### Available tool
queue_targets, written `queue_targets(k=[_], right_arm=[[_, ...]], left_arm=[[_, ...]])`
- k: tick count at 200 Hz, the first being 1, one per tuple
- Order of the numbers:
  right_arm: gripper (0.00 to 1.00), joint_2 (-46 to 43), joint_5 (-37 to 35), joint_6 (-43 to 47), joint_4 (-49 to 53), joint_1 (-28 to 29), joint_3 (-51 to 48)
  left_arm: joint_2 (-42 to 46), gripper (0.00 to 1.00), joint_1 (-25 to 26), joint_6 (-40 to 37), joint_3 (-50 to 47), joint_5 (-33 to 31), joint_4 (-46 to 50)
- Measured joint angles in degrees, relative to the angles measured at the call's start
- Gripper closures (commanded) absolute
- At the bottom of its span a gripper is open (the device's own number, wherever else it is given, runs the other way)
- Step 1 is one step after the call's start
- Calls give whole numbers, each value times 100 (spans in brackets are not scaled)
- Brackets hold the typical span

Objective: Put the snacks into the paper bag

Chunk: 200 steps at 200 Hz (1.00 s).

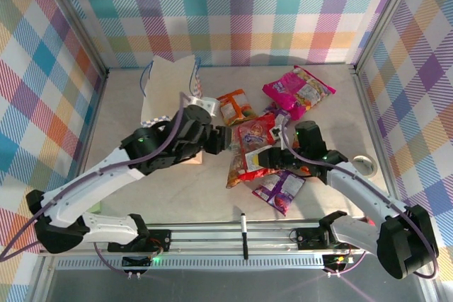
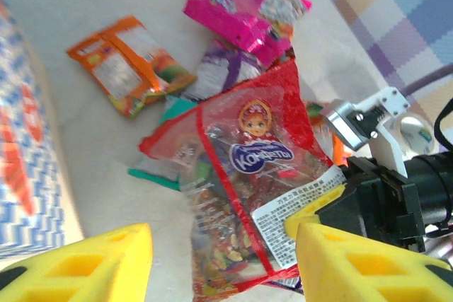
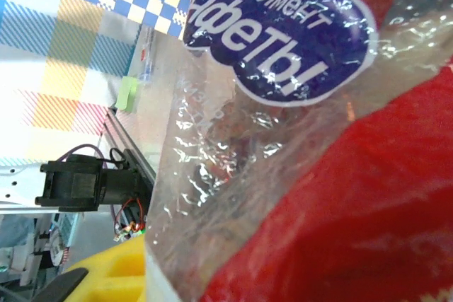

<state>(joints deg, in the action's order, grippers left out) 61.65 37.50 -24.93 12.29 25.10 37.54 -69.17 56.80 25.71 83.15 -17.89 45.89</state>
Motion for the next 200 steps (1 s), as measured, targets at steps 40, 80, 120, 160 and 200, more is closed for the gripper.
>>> queue_targets(k=[40,80,120,160,200], right_arm=[[72,0,-190,168,503,0,625],[74,55,-264,243,817,0,1370],[74,387,-352,365,1086,11,2249],[76,855,-566,584,1659,85,3362],[76,981,-841,848,2133,101,4194]], left_arm=[[439,43,-275,37,557,-632,721],[560,37,-881,-33,1099,-1078,1504],[409,33,-1633,-341,1698,-1215,2072],[133,30,-2898,-693,1858,-767,2238],[-498,29,-3504,-850,1945,-542,2291]])
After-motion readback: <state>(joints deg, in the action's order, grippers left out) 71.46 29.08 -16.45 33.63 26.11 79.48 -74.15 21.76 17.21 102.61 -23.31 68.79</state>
